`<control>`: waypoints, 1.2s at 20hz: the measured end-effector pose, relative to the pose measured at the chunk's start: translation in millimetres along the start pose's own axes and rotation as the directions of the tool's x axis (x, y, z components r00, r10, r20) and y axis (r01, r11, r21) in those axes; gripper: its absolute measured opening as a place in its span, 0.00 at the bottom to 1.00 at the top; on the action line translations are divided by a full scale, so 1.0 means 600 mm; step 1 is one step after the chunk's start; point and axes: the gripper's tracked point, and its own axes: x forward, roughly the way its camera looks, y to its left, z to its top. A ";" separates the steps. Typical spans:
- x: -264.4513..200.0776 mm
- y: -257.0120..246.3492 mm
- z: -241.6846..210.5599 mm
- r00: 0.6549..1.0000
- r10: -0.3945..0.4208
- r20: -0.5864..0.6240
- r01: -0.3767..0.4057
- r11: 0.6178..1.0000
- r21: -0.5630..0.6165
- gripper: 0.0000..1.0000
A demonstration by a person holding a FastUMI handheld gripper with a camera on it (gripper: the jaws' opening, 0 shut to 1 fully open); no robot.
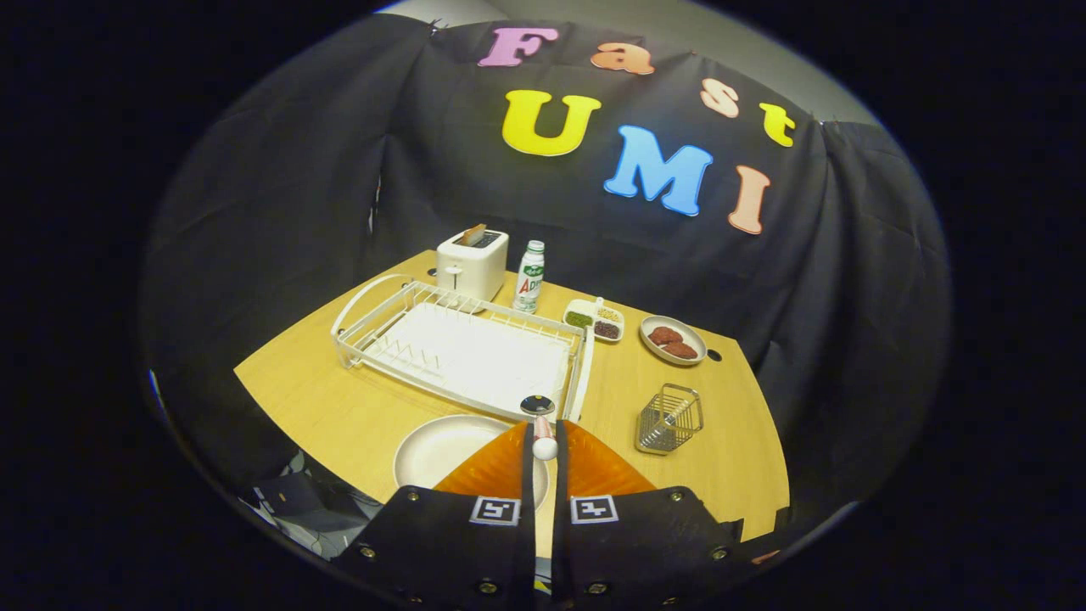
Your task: Take the plate from the dish rack, then take the spoon from the basket and place it into the plate.
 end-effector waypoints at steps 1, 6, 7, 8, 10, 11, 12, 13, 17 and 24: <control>0.007 0.015 -0.011 1.000 0.022 -0.013 -0.022 1.000 -0.009 0.08; 0.041 0.051 -0.057 0.994 0.078 -0.074 -0.080 0.996 -0.028 0.08; 0.048 0.055 -0.065 0.993 0.083 -0.085 -0.086 0.996 -0.027 0.08; 0.055 0.057 -0.071 0.991 0.088 -0.097 -0.091 0.996 -0.024 0.08; 0.071 0.059 -0.084 0.989 0.094 -0.116 -0.095 0.995 -0.010 0.08; 0.078 0.059 -0.086 0.988 0.096 -0.123 -0.097 0.995 -0.003 0.08; 0.086 0.059 -0.087 0.988 0.093 -0.125 -0.093 0.996 0.002 0.08; 0.094 0.058 -0.090 0.988 0.085 -0.127 -0.085 0.996 0.007 0.08; 0.120 0.056 -0.095 0.991 0.059 -0.124 -0.053 0.997 0.049 0.08; 0.134 0.069 -0.134 0.987 0.020 -0.161 -0.013 0.999 0.049 0.08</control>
